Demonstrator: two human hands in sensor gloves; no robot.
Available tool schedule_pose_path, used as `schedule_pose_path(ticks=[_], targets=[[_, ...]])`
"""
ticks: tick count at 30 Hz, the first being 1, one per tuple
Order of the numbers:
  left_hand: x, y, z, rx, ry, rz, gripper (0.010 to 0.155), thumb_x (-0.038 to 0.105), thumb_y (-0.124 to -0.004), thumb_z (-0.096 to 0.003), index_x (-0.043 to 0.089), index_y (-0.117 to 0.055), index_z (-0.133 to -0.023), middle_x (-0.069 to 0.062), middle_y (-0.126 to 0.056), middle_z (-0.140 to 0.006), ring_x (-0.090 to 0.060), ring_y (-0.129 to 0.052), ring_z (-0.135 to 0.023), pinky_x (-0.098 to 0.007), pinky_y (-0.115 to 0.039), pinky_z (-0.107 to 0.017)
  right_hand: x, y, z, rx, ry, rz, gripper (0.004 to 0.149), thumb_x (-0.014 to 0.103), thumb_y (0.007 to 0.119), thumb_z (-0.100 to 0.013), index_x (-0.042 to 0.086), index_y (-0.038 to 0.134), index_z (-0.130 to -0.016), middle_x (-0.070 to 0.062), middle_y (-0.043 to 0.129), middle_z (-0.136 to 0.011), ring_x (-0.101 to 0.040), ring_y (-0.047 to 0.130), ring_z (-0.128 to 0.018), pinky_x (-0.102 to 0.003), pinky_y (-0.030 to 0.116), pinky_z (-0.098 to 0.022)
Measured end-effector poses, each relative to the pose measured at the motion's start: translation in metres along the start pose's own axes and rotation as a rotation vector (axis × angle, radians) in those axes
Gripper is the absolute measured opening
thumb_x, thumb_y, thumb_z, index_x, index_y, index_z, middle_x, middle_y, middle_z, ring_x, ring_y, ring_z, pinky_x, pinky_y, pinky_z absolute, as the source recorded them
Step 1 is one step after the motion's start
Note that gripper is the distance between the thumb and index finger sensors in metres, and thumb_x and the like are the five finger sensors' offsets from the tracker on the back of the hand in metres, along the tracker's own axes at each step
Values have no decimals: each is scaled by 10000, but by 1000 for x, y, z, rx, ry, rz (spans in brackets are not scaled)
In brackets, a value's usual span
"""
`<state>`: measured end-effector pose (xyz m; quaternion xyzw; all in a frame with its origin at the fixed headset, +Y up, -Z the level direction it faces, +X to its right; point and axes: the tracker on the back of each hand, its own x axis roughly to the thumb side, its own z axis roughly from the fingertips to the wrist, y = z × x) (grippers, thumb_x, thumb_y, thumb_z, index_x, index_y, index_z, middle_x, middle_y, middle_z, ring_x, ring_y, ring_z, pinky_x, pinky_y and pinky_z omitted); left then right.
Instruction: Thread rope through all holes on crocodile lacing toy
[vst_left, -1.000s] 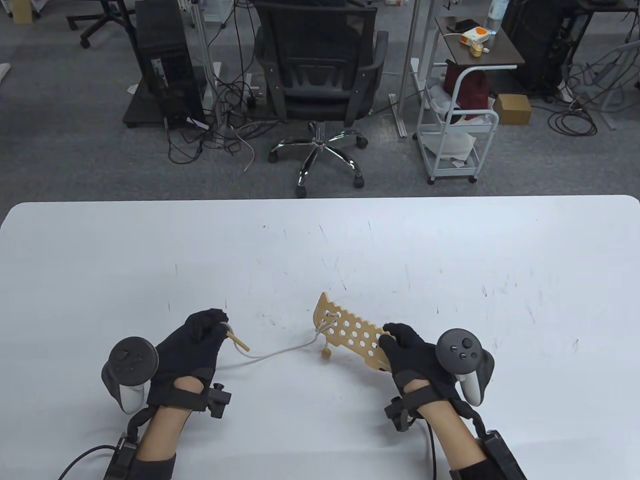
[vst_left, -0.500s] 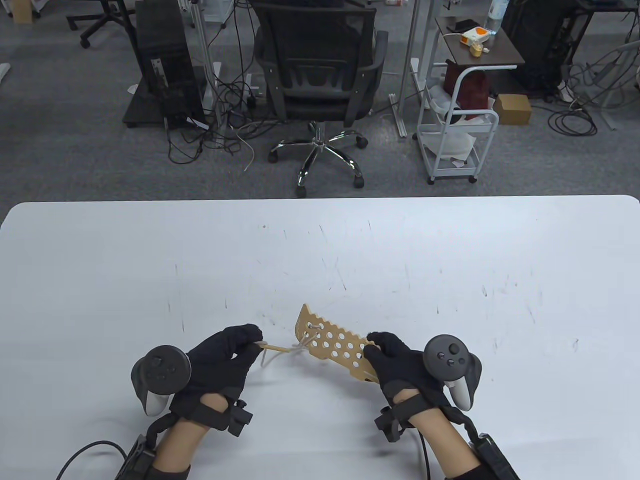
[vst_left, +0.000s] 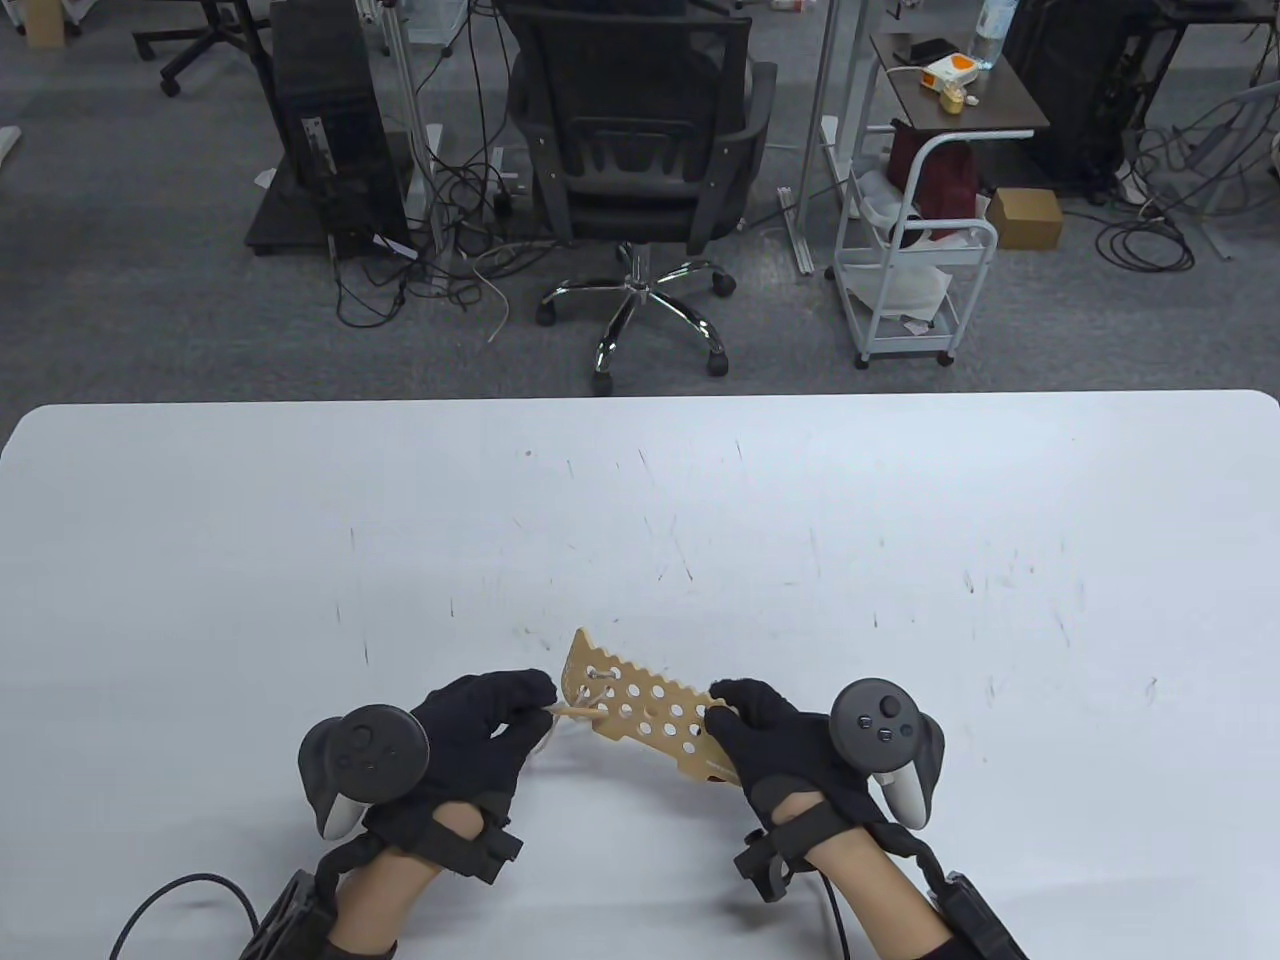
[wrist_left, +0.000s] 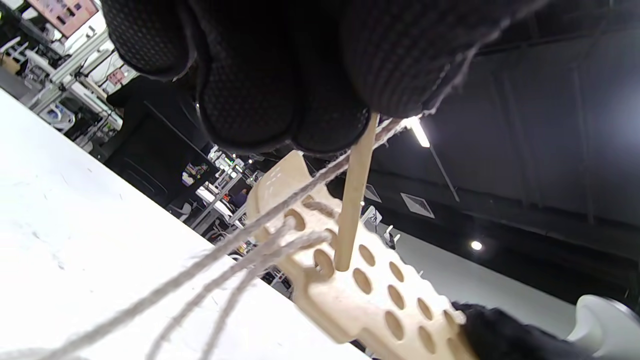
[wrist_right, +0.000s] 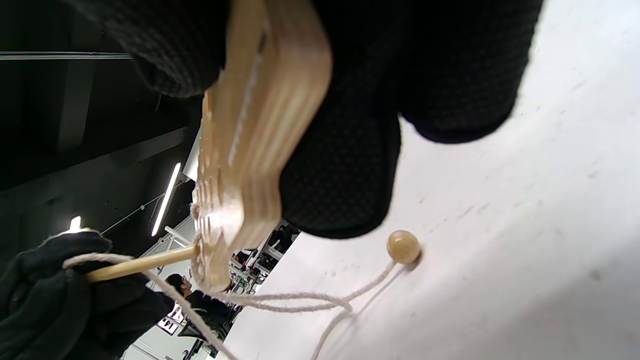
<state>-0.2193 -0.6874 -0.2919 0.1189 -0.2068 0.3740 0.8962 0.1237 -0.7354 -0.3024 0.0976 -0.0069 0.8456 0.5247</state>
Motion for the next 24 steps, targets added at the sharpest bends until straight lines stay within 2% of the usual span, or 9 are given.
schedule_pose_path(ticks=[10, 12, 15, 18, 24], targets=[[2, -2, 2, 21, -13, -53, 431, 421, -908, -382, 315, -909, -799, 16, -1015, -744, -235, -1005, -651, -521, -724, -671, 1, 2, 1, 2, -3, -26, 455, 388, 788, -457, 126, 774, -830, -47, 1018, -604, -215, 1128, -383, -420, 880, -354], [1, -4, 2, 29, -6, -59, 427, 438, -896, -383, 318, -925, -792, 20, -982, -790, -248, -971, -700, -528, -695, -687, 2, 3, 2, 8, -2, -41, 458, 388, 789, -457, 125, 773, -831, -50, 1018, -604, -217, 1129, -382, -419, 879, -355], [0, -6, 3, 37, 1, -75, 424, 458, -884, -384, 336, -929, -788, -9, -848, -915, -287, -825, -840, -537, -611, -724, 3, 5, 3, 15, -7, -41, 454, 387, 786, -460, 125, 773, -831, -51, 1017, -606, -216, 1128, -385, -420, 879, -355], [0, -6, 3, 36, 4, -71, 435, 447, -882, -407, 384, -860, -837, -30, -720, -1005, -311, -700, -921, -546, -534, -751, 4, 7, 3, 21, -13, -41, 458, 388, 789, -458, 122, 772, -831, -56, 1016, -605, -217, 1128, -383, -420, 879, -355], [-3, -8, 2, -4, 26, -37, 623, 477, -887, -414, 434, -665, -995, -48, -562, -1094, -341, -563, -1000, -556, -466, -772, 8, 11, 6, 40, -28, -53, 459, 388, 789, -457, 121, 771, -830, -54, 1018, -602, -218, 1128, -383, -420, 879, -355]])
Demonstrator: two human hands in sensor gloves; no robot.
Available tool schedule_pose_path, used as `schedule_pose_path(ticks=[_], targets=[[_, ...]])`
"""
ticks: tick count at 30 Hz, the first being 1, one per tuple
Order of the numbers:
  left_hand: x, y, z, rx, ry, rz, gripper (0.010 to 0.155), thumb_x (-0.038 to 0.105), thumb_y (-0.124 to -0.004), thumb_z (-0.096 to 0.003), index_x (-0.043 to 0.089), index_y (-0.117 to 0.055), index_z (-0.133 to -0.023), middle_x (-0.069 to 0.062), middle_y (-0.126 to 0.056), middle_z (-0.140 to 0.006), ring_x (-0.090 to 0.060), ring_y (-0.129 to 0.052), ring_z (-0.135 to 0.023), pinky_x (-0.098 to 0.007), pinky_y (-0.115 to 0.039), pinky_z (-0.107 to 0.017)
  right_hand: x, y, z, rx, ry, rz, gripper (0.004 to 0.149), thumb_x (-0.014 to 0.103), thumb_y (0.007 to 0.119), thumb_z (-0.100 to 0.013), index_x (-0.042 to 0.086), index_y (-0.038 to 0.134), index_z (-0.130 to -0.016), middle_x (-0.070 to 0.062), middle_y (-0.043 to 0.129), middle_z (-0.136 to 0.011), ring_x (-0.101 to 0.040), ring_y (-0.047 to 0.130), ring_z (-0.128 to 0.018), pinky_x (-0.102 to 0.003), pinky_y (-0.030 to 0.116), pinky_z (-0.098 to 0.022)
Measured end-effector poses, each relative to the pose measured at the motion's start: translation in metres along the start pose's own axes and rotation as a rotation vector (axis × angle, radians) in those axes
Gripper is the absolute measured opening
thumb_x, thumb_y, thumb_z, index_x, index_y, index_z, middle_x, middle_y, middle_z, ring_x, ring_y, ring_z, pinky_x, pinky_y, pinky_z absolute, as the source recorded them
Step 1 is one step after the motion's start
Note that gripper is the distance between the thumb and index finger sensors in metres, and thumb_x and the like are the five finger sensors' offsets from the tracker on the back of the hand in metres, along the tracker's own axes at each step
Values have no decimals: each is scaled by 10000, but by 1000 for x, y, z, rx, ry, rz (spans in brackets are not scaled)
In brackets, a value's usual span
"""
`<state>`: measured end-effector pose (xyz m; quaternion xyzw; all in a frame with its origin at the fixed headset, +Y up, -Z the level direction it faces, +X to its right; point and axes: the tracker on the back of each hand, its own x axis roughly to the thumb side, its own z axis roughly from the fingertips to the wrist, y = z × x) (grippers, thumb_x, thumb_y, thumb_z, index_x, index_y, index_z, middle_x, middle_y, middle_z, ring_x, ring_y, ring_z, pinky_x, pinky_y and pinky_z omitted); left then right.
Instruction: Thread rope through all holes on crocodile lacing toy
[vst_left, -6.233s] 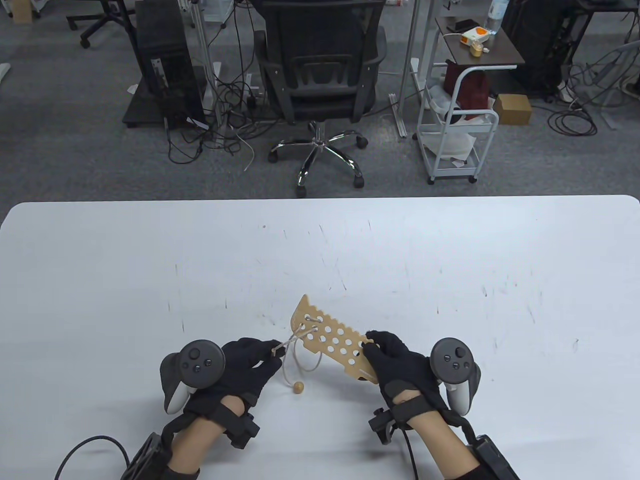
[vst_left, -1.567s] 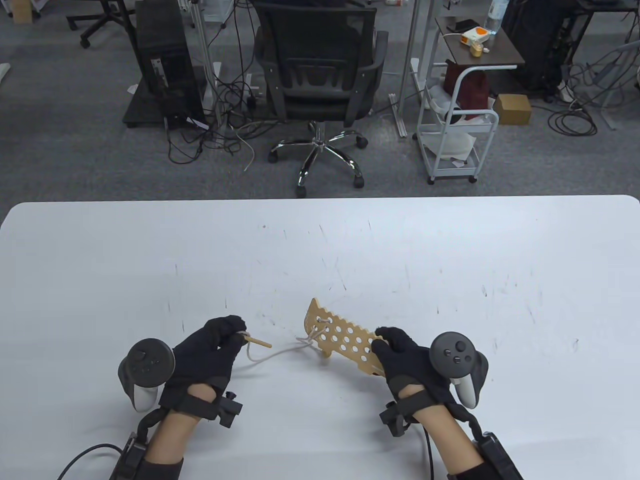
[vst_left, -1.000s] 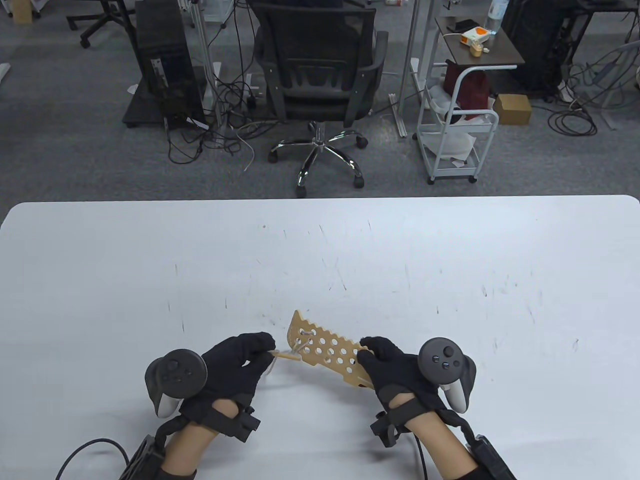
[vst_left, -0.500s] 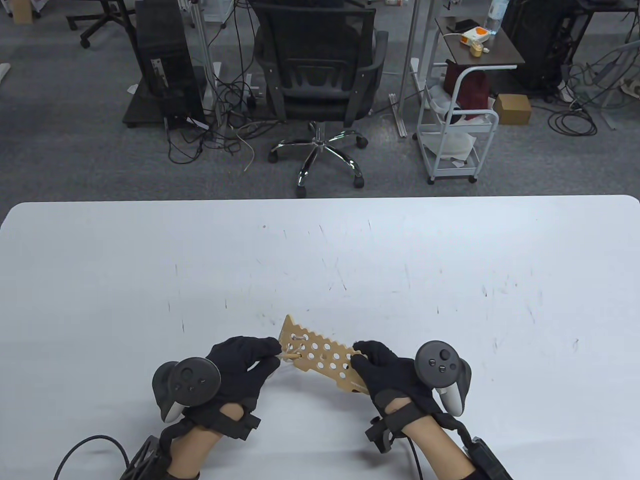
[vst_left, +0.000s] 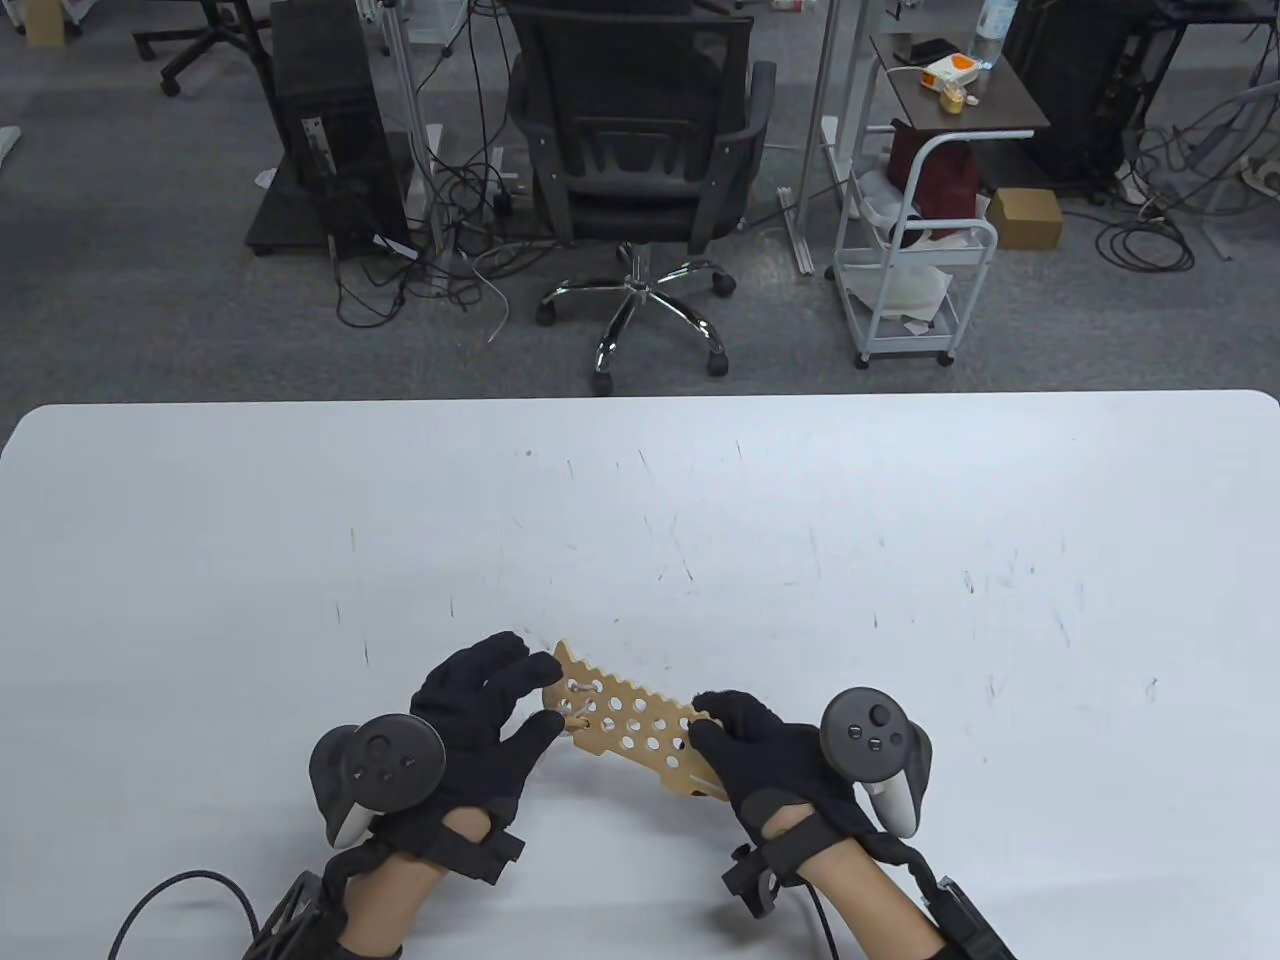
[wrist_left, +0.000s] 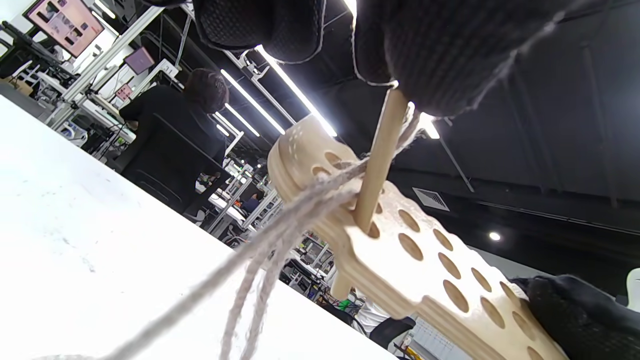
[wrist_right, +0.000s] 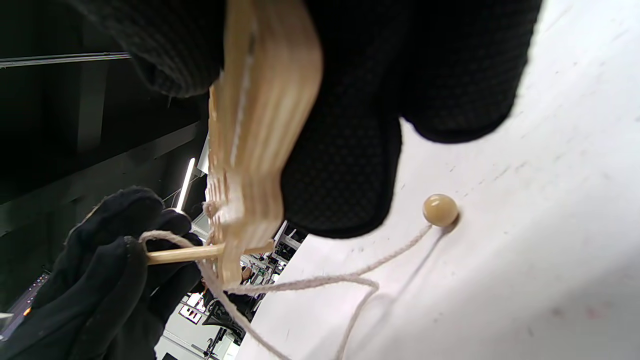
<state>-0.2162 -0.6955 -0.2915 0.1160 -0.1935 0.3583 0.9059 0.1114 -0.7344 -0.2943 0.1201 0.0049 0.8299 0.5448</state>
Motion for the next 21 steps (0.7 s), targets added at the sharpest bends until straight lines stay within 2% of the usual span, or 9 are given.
schedule_pose_path(ticks=[6, 11, 17, 21], targets=[[-1, -6, 0, -50, 15, -22, 785, 504, -890, -413, 452, -471, -1075, -51, -386, -1150, -356, -431, -1053, -561, -420, -783, 4, 3, 2, 14, -17, -10, 461, 389, 789, -456, 123, 770, -831, -54, 1018, -602, -216, 1129, -384, -418, 879, -357], [-2, -11, -1, -86, 30, -70, 905, 548, -892, -402, 500, -295, -1080, -35, -189, -1168, -355, -307, -1084, -557, -388, -790, 5, 7, 3, 33, -11, -43, 460, 389, 788, -457, 123, 769, -832, -56, 1017, -605, -220, 1127, -387, -419, 879, -357], [-4, -17, -1, -133, 50, -79, 916, 542, -888, -406, 505, -265, -1077, -35, -179, -1167, -357, -297, -1085, -556, -384, -791, 2, 9, 4, 44, 20, -68, 462, 389, 789, -457, 122, 768, -833, -58, 1017, -604, -219, 1127, -385, -420, 879, -356], [-4, -16, -1, -118, 36, -74, 897, 554, -873, -414, 507, -272, -1079, -38, -222, -1167, -355, -316, -1085, -555, -391, -792, -1, 7, 2, 40, 29, -66, 459, 388, 786, -459, 124, 767, -834, -54, 1013, -611, -219, 1126, -388, -421, 877, -359]])
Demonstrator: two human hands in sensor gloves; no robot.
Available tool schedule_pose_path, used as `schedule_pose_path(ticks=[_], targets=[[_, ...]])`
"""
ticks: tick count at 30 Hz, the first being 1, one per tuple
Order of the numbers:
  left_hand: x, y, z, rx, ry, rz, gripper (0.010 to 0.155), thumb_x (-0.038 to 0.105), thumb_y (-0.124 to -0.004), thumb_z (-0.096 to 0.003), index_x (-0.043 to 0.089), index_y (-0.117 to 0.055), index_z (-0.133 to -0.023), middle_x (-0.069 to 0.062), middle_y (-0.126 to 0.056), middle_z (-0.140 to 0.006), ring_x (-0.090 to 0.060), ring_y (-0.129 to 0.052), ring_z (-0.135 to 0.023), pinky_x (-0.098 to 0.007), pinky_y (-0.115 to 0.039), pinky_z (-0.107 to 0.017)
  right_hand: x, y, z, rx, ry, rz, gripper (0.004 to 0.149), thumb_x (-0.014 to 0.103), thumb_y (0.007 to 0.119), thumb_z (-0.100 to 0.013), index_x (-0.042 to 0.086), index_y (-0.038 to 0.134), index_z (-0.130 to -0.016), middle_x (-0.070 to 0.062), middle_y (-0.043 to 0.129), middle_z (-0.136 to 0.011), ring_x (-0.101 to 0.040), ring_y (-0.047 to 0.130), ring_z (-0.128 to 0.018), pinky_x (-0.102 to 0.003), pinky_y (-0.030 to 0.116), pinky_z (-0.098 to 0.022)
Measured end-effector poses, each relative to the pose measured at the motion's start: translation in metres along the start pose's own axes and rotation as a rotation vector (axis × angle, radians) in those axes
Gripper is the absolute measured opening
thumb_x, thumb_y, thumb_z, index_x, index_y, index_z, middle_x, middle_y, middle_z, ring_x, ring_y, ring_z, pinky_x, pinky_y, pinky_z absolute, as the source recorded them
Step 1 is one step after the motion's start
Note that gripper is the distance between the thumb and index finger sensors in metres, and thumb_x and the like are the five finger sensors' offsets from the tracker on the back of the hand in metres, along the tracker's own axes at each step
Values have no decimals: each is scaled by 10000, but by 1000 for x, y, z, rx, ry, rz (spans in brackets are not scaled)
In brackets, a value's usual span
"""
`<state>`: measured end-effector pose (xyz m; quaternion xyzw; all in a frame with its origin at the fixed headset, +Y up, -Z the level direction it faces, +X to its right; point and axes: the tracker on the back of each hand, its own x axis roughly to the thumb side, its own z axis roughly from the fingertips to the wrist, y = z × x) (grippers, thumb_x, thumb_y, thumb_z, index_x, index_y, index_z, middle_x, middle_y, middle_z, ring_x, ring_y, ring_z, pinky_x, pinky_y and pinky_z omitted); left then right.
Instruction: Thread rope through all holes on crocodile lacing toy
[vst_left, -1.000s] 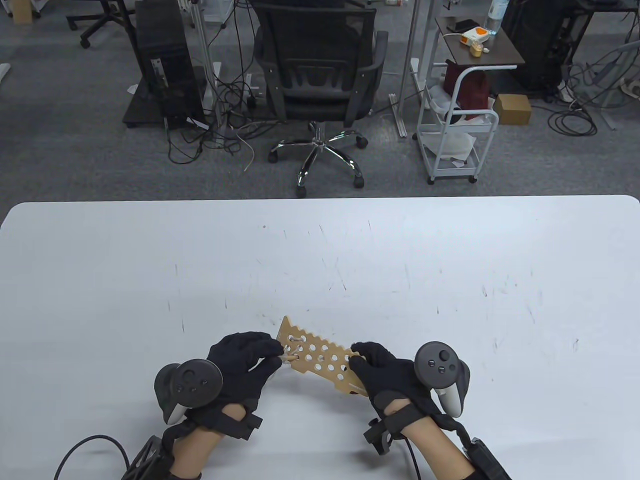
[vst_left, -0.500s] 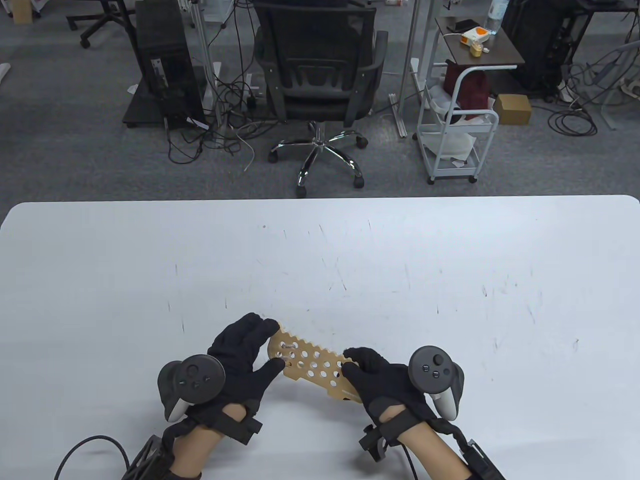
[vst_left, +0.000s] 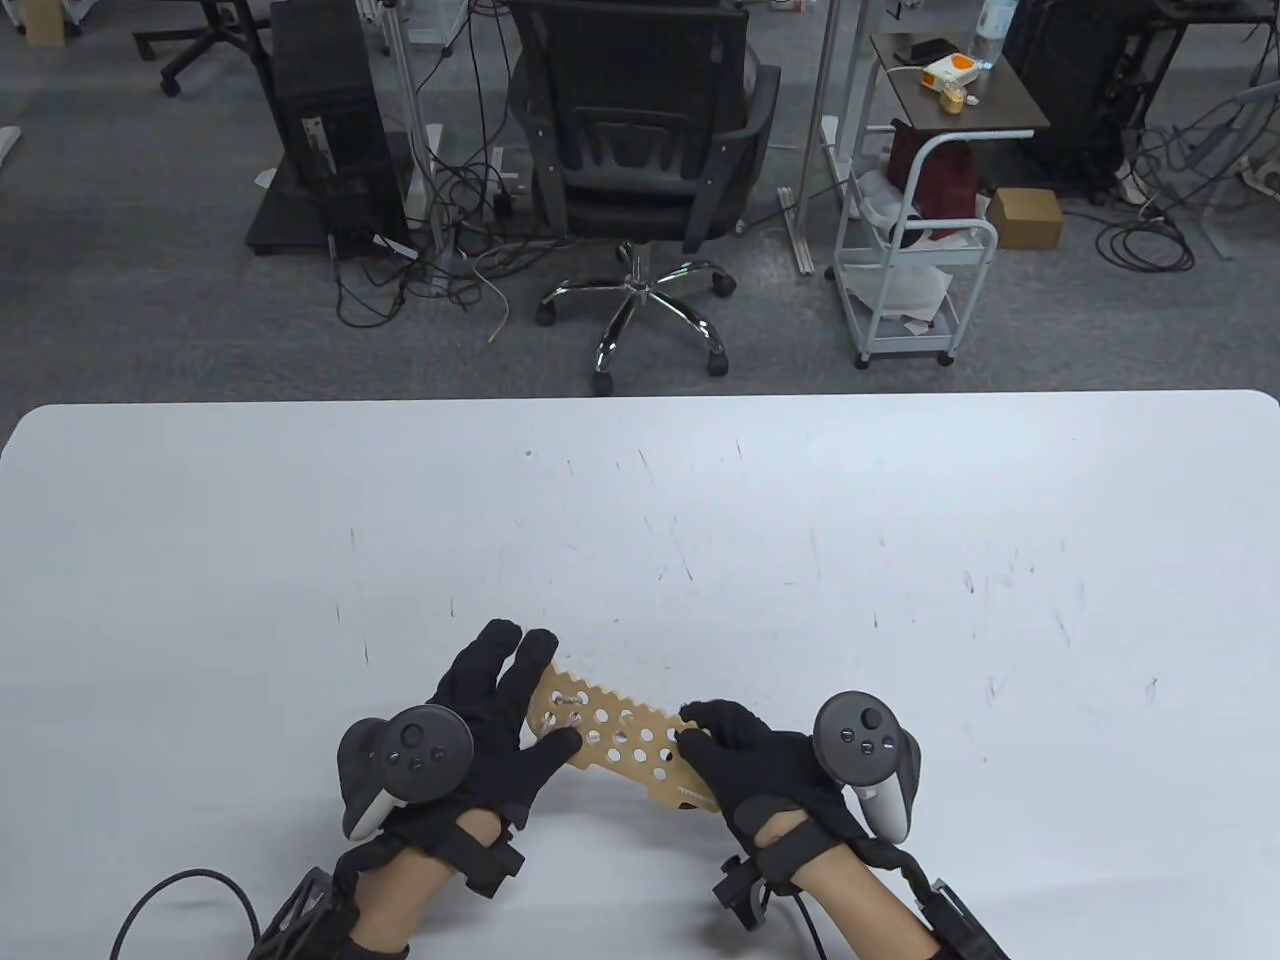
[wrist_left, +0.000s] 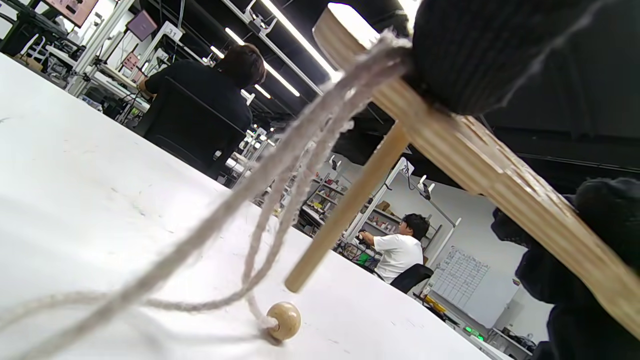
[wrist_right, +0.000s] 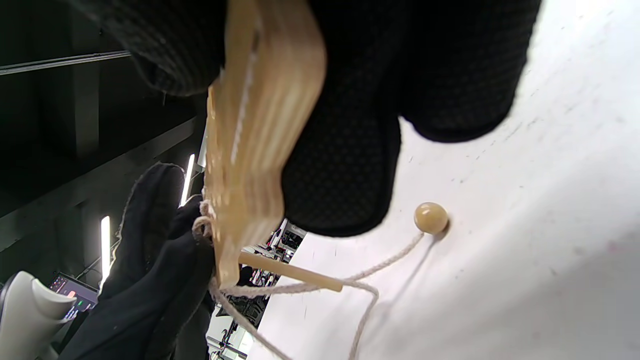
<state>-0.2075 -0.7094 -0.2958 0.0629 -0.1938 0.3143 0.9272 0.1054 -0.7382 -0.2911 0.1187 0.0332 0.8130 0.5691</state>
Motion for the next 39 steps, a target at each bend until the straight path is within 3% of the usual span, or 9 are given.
schedule_pose_path(ticks=[8, 14, 23, 39], targets=[[-14, 17, 2, 120, 64, 123, 780, 565, -787, -446, 499, -351, -1089, -53, -317, -1171, -358, -398, -1076, -554, -428, -787, -2, -4, -1, -26, 12, -27, 458, 381, 785, -459, 125, 763, -839, -63, 1006, -612, -235, 1112, -389, -441, 862, -364], [-32, 22, 2, 174, 152, 218, 658, 494, -821, -444, 456, -575, -1054, -63, -467, -1142, -359, -527, -1035, -558, -474, -770, -3, -7, -2, -26, 9, -50, 460, 387, 772, -468, 130, 754, -848, -57, 995, -605, -225, 1100, -372, -444, 853, -375], [-40, 9, -6, 83, 169, 175, 486, 459, -896, -406, 431, -856, -890, -22, -828, -941, -290, -849, -809, -533, -628, -710, -1, -9, -1, -33, -12, -73, 460, 390, 769, -467, 131, 756, -847, -52, 993, -600, -220, 1097, -364, -444, 851, -379], [-29, -14, -11, -161, 68, 186, 515, 469, -915, -380, 482, -843, -891, -13, -777, -968, -290, -799, -843, -546, -583, -729, -1, -12, 0, -34, -19, -102, 460, 390, 766, -468, 130, 754, -848, -54, 991, -600, -223, 1094, -366, -448, 847, -385]])
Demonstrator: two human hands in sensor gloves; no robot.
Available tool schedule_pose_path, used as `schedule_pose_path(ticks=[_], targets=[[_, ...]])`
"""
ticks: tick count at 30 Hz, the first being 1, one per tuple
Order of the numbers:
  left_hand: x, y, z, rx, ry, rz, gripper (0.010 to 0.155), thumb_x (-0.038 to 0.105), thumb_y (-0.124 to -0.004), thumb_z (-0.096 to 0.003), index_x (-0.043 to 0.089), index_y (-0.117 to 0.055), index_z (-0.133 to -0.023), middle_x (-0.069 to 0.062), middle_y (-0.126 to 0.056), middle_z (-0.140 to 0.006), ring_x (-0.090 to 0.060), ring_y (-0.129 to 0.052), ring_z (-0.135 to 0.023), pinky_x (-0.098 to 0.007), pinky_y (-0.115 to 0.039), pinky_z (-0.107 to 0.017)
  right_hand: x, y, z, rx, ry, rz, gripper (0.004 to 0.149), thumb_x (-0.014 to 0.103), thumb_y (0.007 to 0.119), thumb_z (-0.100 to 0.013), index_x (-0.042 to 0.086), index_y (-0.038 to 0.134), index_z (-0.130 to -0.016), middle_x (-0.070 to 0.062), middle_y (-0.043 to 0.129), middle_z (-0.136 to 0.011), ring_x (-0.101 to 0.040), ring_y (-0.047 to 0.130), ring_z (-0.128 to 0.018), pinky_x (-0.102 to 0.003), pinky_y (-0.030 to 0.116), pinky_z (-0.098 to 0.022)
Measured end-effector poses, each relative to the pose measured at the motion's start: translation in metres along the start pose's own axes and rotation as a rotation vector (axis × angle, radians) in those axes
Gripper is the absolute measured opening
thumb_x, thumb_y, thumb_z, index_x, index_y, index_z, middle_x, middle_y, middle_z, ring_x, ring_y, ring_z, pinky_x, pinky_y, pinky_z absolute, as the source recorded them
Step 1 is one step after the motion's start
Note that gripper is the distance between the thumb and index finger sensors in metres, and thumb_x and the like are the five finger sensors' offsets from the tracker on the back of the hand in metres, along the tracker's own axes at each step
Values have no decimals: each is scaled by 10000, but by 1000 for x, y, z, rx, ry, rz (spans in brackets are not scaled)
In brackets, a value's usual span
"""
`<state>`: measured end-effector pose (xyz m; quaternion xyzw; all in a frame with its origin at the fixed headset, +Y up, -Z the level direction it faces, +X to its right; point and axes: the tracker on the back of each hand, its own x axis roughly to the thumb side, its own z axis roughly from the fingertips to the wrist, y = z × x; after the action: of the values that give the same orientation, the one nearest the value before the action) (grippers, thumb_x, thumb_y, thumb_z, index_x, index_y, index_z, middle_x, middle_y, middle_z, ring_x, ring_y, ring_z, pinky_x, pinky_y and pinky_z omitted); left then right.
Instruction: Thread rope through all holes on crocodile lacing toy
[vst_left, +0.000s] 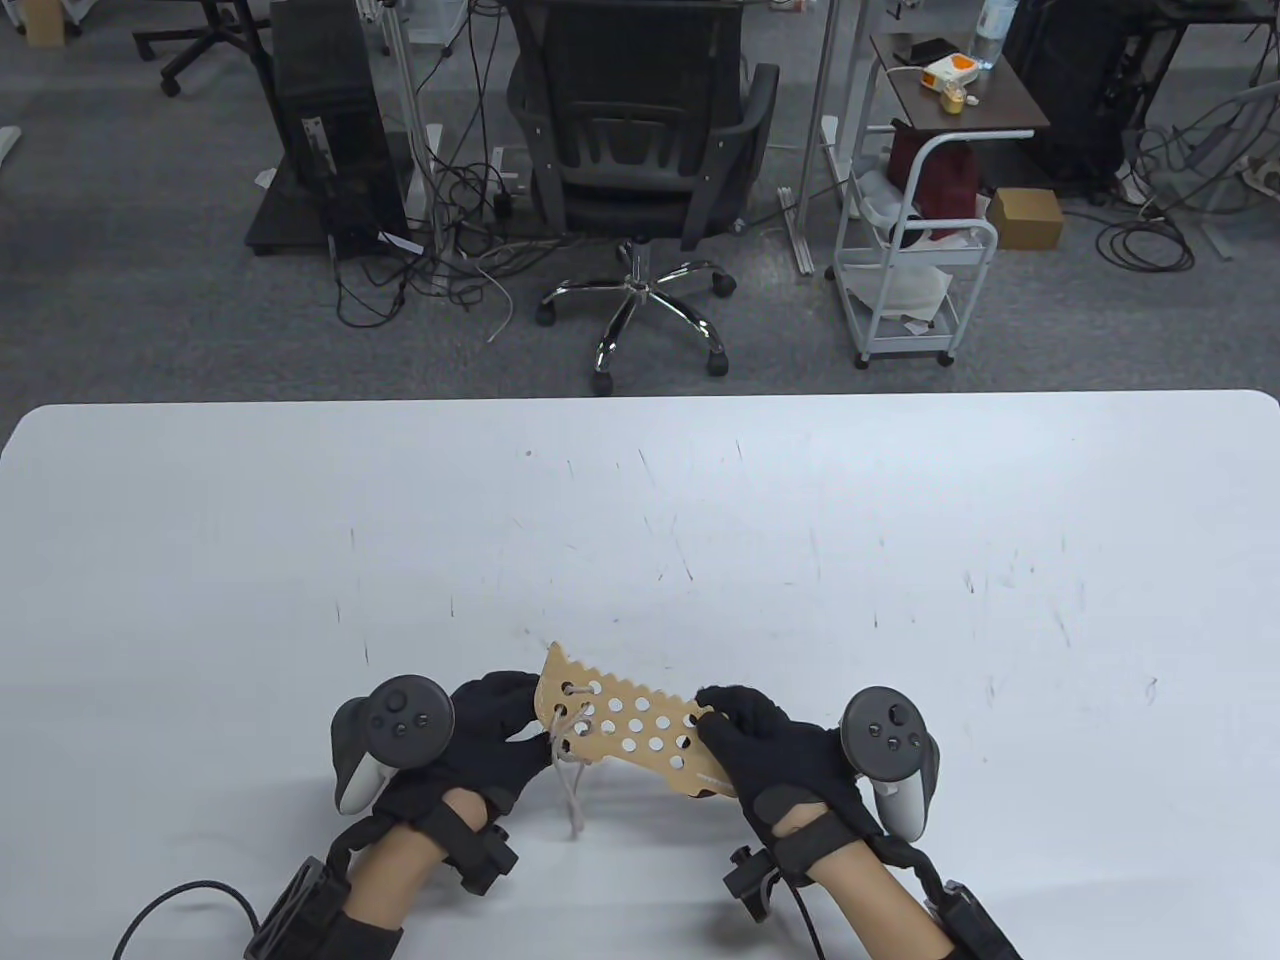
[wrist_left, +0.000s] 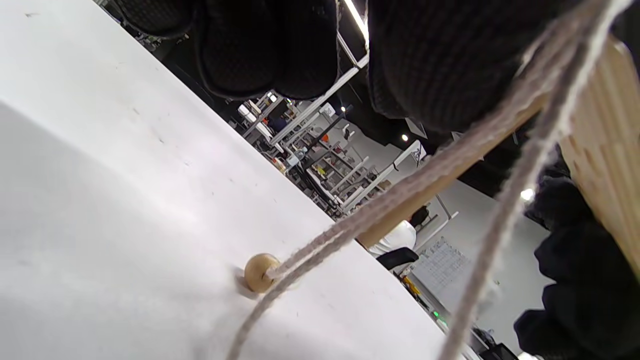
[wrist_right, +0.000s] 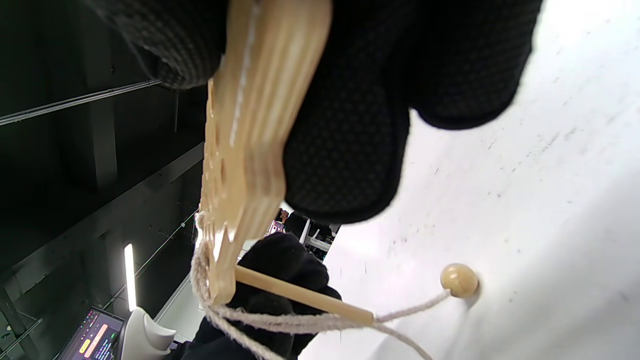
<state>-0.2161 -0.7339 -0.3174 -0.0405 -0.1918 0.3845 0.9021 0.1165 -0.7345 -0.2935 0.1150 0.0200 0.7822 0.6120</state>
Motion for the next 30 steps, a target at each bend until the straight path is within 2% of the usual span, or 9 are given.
schedule_pose_path(ticks=[7, 17, 30], targets=[[1, -9, -2, -79, -22, 49, 524, 456, -914, -381, 484, -834, -897, -19, -770, -962, -292, -789, -842, -552, -568, -735, 0, 1, 0, 9, -4, 7, 460, 387, 765, -468, 123, 755, -845, -58, 990, -599, -224, 1095, -364, -448, 848, -381], [2, -15, -3, -112, -27, 107, 449, 453, -894, -387, 461, -886, -836, -9, -783, -939, -287, -795, -832, -553, -567, -736, 0, 4, 0, 23, -4, 5, 462, 384, 763, -469, 116, 753, -844, -58, 991, -596, -225, 1094, -363, -450, 846, -382], [-9, 1, -1, 14, 37, 104, 460, 422, -829, -410, 425, -836, -870, -13, -769, -947, -288, -787, -840, -548, -569, -735, -1, -9, -2, -36, 14, 1, 461, 385, 763, -470, 122, 749, -849, -54, 989, -603, -226, 1092, -371, -451, 846, -385]])
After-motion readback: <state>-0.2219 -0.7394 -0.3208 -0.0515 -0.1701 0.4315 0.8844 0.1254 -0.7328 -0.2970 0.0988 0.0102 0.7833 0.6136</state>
